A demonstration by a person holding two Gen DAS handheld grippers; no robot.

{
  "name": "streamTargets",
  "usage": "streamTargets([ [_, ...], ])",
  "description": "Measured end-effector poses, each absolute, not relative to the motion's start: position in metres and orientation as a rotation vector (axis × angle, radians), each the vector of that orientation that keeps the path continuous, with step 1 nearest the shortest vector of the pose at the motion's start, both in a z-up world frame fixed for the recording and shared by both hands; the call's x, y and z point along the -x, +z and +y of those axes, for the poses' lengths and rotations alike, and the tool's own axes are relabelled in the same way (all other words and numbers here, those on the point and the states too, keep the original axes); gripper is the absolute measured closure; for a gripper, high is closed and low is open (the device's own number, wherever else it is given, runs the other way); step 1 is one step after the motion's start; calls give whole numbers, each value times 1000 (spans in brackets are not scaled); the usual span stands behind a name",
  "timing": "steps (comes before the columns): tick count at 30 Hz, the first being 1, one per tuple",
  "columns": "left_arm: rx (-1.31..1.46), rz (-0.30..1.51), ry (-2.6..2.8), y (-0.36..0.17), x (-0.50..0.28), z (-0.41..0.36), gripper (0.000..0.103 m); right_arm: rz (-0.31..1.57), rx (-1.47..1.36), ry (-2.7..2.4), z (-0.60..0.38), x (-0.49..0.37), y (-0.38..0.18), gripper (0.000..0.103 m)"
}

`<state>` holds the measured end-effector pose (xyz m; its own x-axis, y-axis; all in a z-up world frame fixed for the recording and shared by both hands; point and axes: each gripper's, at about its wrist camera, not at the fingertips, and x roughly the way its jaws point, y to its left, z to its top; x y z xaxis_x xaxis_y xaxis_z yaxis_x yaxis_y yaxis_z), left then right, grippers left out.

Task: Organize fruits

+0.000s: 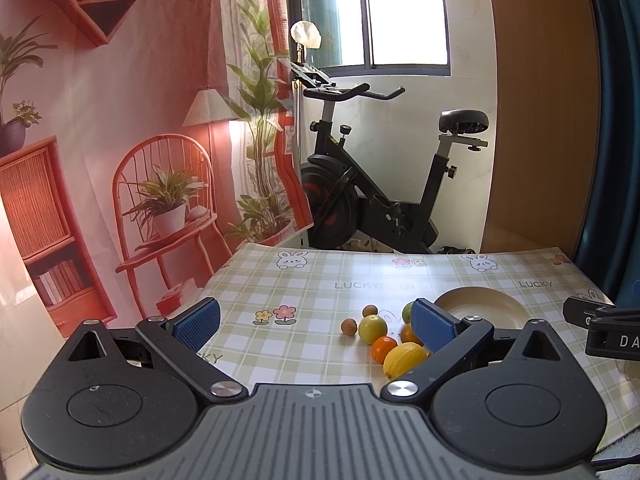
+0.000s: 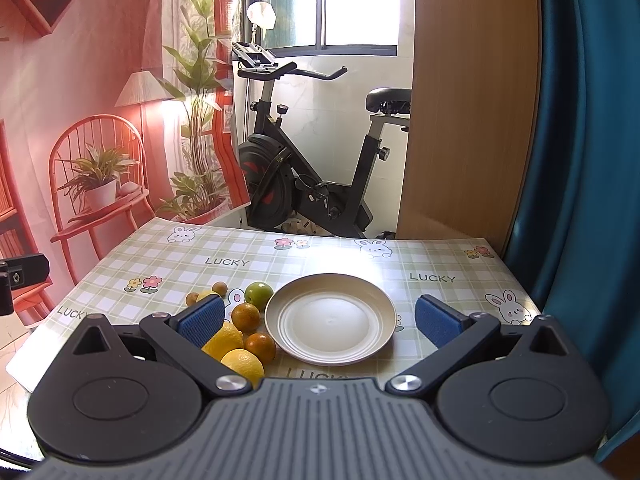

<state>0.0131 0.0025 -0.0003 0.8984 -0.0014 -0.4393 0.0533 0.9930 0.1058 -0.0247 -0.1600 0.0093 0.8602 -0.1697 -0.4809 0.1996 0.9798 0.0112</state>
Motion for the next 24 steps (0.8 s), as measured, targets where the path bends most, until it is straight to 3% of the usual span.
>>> streamTargets([
  [24,-112,456,-26,-2,-13,5,1,497,-57,-195,-160,25,9,0],
])
